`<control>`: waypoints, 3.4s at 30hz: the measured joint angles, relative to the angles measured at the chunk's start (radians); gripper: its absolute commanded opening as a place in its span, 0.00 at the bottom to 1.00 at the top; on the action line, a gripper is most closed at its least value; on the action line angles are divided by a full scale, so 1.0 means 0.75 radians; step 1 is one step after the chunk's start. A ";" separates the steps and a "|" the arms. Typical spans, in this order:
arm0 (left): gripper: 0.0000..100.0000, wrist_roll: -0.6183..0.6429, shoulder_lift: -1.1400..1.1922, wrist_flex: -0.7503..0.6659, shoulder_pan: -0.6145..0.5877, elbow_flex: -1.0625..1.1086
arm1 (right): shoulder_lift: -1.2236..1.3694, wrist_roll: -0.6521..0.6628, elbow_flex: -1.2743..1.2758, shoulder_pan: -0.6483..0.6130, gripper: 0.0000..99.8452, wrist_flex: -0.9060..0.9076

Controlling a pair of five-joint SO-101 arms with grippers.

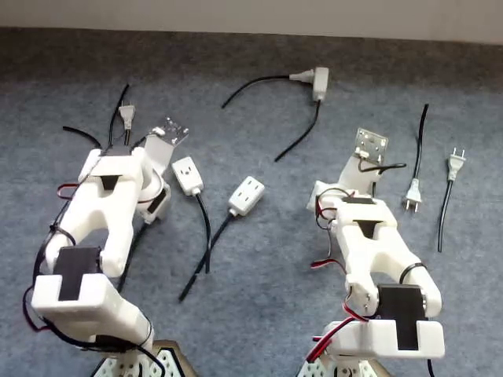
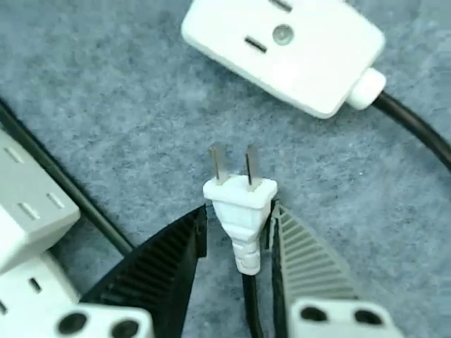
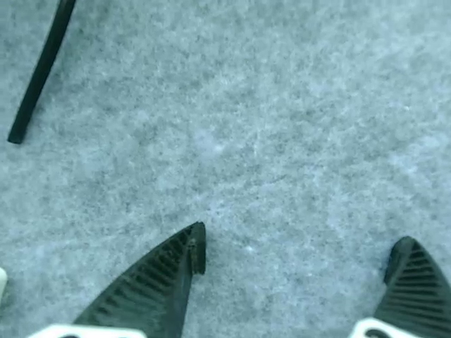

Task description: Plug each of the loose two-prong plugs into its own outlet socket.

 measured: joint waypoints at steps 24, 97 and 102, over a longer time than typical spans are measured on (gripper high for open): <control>0.15 -0.025 0.000 -0.014 -0.057 -0.068 | 0.000 0.000 -0.002 0.000 0.39 0.000; 0.01 0.266 -0.962 0.675 0.540 -0.663 | 0.000 0.000 -0.002 0.000 0.39 0.000; 0.01 0.315 -1.440 0.354 0.638 -0.147 | 0.000 0.000 -0.002 0.000 0.39 0.000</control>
